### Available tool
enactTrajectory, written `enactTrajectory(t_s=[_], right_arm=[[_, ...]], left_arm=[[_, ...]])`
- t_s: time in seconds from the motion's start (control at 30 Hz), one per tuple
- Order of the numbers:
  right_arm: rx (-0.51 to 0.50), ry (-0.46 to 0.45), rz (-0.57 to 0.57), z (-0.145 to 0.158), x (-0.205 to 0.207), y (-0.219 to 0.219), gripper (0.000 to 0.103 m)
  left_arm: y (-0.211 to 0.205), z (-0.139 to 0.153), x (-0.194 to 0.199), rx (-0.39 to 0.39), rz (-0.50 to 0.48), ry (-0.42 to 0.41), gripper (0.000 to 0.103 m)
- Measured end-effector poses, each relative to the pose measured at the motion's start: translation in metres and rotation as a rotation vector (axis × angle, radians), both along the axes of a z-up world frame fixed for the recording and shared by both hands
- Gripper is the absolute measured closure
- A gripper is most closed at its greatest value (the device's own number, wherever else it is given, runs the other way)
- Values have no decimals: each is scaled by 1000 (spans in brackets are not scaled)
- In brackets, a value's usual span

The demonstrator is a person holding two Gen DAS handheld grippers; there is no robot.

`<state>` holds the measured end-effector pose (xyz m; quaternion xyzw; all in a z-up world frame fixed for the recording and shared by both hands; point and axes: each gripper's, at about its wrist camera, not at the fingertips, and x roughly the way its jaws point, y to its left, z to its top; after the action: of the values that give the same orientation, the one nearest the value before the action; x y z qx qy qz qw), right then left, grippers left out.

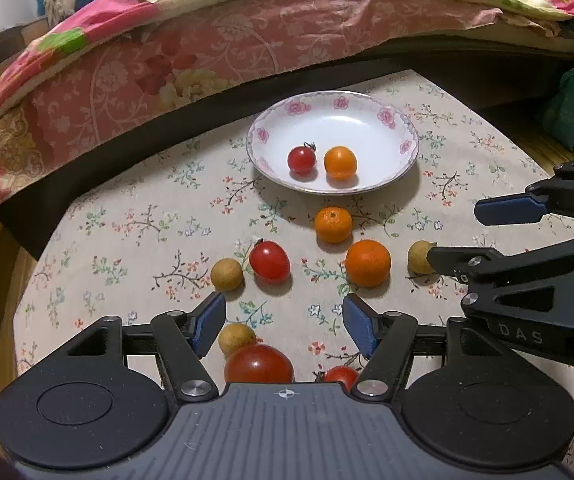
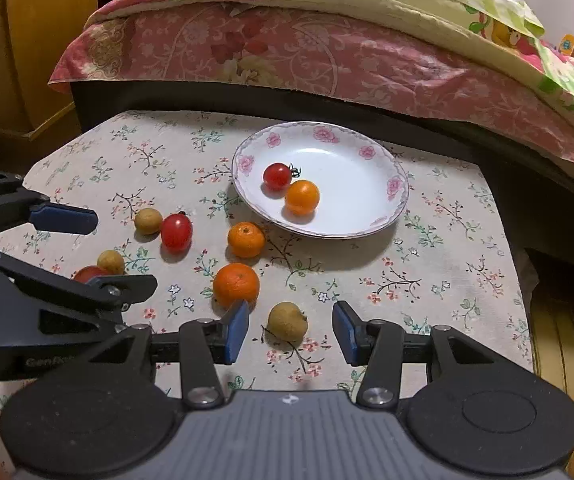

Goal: Organize fruits
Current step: 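Move both grippers back toward the remaining fruits on the cloth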

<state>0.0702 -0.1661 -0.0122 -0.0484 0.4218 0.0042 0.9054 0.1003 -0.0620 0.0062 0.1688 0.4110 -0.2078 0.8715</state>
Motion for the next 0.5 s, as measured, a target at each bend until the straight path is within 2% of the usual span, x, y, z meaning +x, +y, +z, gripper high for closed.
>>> enactTrajectory(t_s=[0.5], right_arm=[[-1, 15, 18, -7, 5, 5, 57]], left_arm=[[4, -8, 2, 10, 4, 19, 31]])
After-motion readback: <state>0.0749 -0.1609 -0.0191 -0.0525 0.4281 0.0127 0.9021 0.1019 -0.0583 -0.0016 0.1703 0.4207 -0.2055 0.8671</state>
